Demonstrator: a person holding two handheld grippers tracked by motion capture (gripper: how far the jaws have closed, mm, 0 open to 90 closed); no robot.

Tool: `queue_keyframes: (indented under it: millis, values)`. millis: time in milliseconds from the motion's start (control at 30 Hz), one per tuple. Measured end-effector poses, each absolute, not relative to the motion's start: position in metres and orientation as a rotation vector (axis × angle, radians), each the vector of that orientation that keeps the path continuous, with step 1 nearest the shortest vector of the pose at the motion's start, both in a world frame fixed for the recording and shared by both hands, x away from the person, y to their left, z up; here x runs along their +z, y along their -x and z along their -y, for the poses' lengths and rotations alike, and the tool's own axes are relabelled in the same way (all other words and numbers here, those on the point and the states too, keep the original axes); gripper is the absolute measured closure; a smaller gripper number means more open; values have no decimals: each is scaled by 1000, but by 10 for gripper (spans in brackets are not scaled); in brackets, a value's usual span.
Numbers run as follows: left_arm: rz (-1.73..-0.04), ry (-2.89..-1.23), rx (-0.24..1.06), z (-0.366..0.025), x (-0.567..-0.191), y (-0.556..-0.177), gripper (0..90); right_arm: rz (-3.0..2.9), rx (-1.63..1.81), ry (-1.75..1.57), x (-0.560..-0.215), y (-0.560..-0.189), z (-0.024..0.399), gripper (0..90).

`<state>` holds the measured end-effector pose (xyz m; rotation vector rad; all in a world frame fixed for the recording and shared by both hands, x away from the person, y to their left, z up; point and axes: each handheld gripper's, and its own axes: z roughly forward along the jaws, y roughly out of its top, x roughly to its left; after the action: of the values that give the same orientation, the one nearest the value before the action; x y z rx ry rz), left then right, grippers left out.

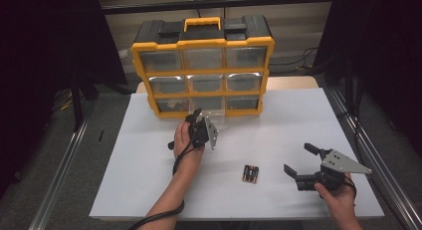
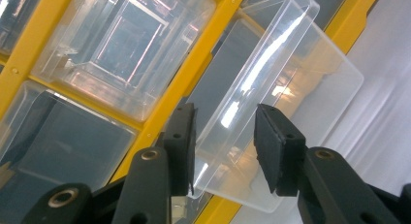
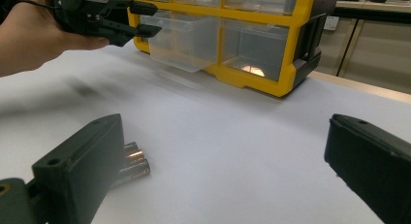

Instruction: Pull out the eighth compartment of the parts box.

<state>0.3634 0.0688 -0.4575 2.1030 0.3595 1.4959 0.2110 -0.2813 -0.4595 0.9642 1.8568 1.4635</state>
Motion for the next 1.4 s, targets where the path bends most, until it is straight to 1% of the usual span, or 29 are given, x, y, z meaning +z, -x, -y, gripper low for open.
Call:
queue_keyframes:
  millis: [300,567,733,1400]
  values:
    - [-372,-2073,1467,-69,-459,-365,602,-1849,1466,-968,-459,-211,282,5]
    - [-370,-2105,1485,-69,-459,-364,605,-1852,1467,-965,-460,-211,282,5]
    - [-332,-2109,1504,-69,-458,-365,614,-1851,1465,-967,-460,-212,282,5]
    - [-324,-2104,1488,-69,-458,-360,620,-1856,1462,-968,-460,-212,281,5]
